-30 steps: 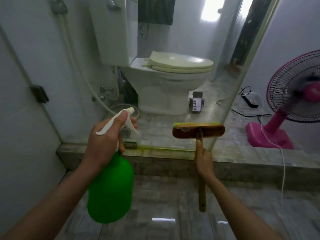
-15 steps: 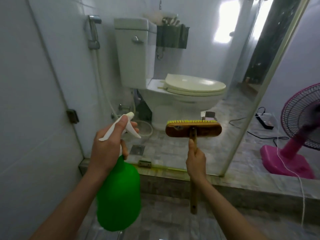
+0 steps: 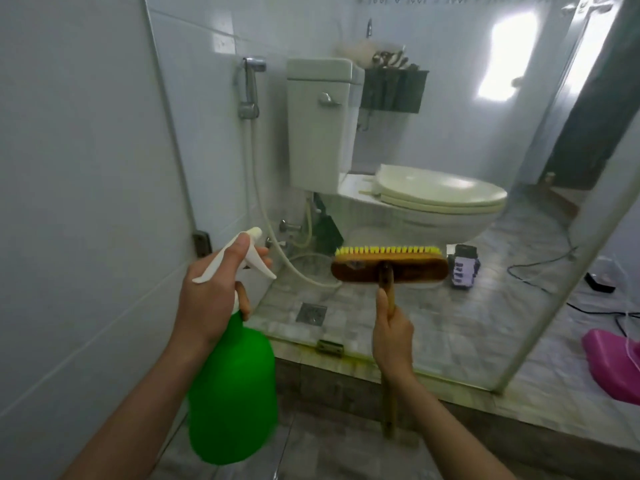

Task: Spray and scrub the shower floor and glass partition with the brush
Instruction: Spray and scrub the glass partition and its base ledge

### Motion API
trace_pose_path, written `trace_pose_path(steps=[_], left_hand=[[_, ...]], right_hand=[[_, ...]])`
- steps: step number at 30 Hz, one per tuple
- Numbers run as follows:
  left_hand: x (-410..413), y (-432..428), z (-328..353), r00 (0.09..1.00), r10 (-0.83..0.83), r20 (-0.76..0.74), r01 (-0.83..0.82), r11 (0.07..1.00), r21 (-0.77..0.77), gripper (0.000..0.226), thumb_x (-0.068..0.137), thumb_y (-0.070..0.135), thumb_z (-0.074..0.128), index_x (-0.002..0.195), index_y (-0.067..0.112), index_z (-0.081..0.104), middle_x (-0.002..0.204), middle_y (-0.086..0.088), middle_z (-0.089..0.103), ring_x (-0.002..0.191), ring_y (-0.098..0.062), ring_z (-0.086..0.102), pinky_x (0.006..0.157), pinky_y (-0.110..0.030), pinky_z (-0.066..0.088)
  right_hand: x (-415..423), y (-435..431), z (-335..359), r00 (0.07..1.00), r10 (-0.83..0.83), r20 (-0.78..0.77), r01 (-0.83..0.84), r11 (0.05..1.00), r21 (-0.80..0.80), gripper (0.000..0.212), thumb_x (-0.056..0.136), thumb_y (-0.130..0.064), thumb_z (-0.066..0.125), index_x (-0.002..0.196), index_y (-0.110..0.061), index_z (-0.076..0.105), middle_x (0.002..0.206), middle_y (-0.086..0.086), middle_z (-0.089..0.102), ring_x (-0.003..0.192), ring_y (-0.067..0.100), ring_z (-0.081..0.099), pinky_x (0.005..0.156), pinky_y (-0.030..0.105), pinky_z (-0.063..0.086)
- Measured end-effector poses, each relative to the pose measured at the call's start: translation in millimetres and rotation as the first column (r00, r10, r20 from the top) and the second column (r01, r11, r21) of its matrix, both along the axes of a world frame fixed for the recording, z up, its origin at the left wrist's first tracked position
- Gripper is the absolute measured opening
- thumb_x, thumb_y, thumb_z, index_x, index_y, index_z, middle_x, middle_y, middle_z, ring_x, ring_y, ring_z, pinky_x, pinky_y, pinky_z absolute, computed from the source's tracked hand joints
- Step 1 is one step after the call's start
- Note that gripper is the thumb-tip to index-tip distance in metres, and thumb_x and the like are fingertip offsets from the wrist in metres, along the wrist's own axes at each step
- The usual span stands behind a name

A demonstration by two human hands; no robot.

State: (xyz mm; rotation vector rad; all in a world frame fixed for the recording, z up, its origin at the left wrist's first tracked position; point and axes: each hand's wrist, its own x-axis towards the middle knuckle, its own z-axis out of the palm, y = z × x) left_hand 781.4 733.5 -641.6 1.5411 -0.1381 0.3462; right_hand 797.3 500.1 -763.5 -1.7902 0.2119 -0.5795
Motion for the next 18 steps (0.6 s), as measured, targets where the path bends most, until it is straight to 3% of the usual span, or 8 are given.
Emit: trace_pose_path(steps=[4, 6, 9, 11, 13, 16, 18], left_hand=[[6, 12, -10, 0.999, 0.026, -0.022, -0.025, 0.999, 0.043, 0.039, 0.104, 0.042, 0.051, 0.098, 0.014, 0.078, 0.099, -0.002, 0.080, 0.033, -0.021, 0.048, 0.045, -0.030, 0.046], [8, 17, -12, 0.999, 0.041, -0.019, -0.040, 0.999, 0.026, 0.040, 0.104, 0.042, 0.051, 0.098, 0.012, 0.078, 0.097, -0.003, 0.080, 0.034, -0.021, 0.048, 0.045, -0.030, 0.046], [8, 28, -11, 0.998, 0.061, 0.012, -0.061, 0.998, -0.002, 0.034, 0.103, 0.041, 0.051, 0.093, 0.022, 0.078, 0.095, -0.002, 0.080, 0.038, -0.023, 0.049, 0.039, -0.024, 0.043], [7, 36, -11, 0.997, 0.065, 0.036, -0.064, 0.998, -0.010, 0.032, 0.102, 0.042, 0.051, 0.088, 0.029, 0.077, 0.095, -0.001, 0.080, 0.044, -0.027, 0.051, 0.038, -0.024, 0.043], [6, 45, -11, 0.996, 0.078, 0.039, -0.078, 0.997, -0.008, 0.033, 0.102, 0.043, 0.051, 0.087, 0.028, 0.077, 0.095, -0.002, 0.080, 0.048, -0.034, 0.052, 0.038, -0.025, 0.043], [4, 56, -10, 0.995, 0.093, 0.035, -0.093, 0.996, -0.011, 0.034, 0.102, 0.044, 0.052, 0.086, 0.029, 0.078, 0.094, -0.002, 0.080, 0.050, -0.039, 0.055, 0.040, -0.026, 0.043], [4, 65, -11, 0.994, 0.110, 0.027, -0.109, 0.994, -0.013, 0.031, 0.105, 0.037, 0.051, 0.090, 0.030, 0.077, 0.095, -0.003, 0.079, 0.041, -0.023, 0.052, 0.036, -0.023, 0.042]], right_hand=[[49, 40, 108, 0.990, 0.046, 0.136, -0.024, 0.987, -0.156, 0.047, 0.096, -0.051, 0.037, 0.058, -0.024, 0.040, 0.049, -0.010, 0.039, 0.040, 0.001, 0.035, 0.041, 0.016, 0.027], [67, 49, 124, 0.976, 0.069, 0.207, -0.024, 0.976, -0.215, 0.050, 0.095, -0.056, 0.036, 0.058, -0.024, 0.041, 0.049, -0.008, 0.041, 0.041, 0.002, 0.038, 0.043, 0.019, 0.028], [60, 42, 54, 0.990, 0.082, 0.111, -0.052, 0.967, -0.250, 0.048, 0.092, -0.063, 0.033, 0.070, -0.025, 0.053, 0.058, -0.005, 0.052, 0.047, 0.004, 0.046, 0.045, 0.025, 0.035], [34, 26, -22, 0.995, 0.049, -0.091, -0.076, 0.942, -0.327, 0.044, 0.089, -0.066, 0.030, 0.074, -0.031, 0.052, 0.060, -0.008, 0.052, 0.048, 0.003, 0.047, 0.046, 0.031, 0.041], [14, 21, -75, 0.961, -0.029, -0.275, -0.089, 0.908, -0.409, 0.060, 0.083, -0.074, 0.025, 0.080, -0.024, 0.057, 0.064, -0.004, 0.057, 0.055, 0.009, 0.054, 0.054, 0.041, 0.049], [34, 51, -56, 0.970, 0.044, -0.239, -0.122, 0.939, -0.321, 0.060, 0.086, -0.073, 0.026, 0.085, -0.022, 0.057, 0.066, -0.005, 0.057, 0.057, 0.012, 0.054, 0.054, 0.036, 0.048], [58, 90, -3, 0.977, 0.154, -0.144, -0.192, 0.933, -0.305, 0.053, 0.090, -0.066, 0.031, 0.077, -0.021, 0.055, 0.061, -0.005, 0.053, 0.053, 0.012, 0.050, 0.051, 0.031, 0.040]])
